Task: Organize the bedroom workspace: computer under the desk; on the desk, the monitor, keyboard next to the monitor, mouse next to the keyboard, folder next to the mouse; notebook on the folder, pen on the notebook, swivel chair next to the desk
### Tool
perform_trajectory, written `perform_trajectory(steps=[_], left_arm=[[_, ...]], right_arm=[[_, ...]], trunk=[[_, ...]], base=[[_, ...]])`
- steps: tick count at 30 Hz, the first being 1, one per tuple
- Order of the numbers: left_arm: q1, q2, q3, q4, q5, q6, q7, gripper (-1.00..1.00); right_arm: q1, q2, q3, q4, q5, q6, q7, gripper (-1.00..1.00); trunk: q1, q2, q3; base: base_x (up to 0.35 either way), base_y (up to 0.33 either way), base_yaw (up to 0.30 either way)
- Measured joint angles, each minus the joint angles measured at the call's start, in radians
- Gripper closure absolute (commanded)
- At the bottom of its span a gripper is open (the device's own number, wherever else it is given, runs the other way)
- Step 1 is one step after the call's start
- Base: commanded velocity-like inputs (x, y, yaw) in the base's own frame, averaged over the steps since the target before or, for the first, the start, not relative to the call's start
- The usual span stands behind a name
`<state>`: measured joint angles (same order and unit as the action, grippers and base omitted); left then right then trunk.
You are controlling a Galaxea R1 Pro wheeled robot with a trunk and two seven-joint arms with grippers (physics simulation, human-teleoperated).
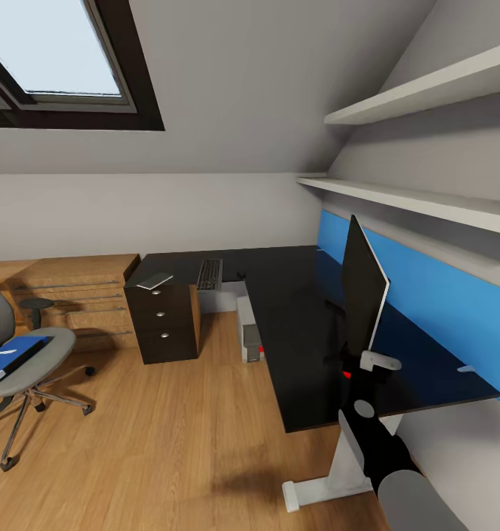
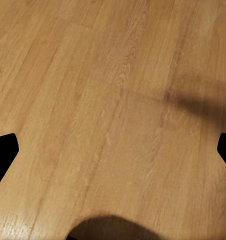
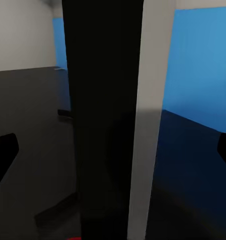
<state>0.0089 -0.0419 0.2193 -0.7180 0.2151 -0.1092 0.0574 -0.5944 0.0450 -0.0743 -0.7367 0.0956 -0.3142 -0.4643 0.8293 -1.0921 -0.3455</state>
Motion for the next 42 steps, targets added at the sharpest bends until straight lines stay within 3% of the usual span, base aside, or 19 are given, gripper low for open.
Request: perform_trajectory(steps=[32, 42], left_arm=[[0.0, -0.001, 0.0, 0.002, 0.0, 0.0, 0.0, -1.0], [0.0, 0.0, 0.0, 0.002, 0.0, 0.0, 0.0, -1.0]], right_arm=[[0.022, -0.005, 0.0, -0.019, 0.005, 0.001, 0.005, -1.0], [0.027, -0.006, -0.001, -0.02, 0.004, -0.003, 0.08, -1.0]], trunk=[[0.0, 0.0, 0.0], [0.0, 0.0, 0.0]], base=[[0.008, -0.004, 0.0], [0.095, -0.079, 0.0]])
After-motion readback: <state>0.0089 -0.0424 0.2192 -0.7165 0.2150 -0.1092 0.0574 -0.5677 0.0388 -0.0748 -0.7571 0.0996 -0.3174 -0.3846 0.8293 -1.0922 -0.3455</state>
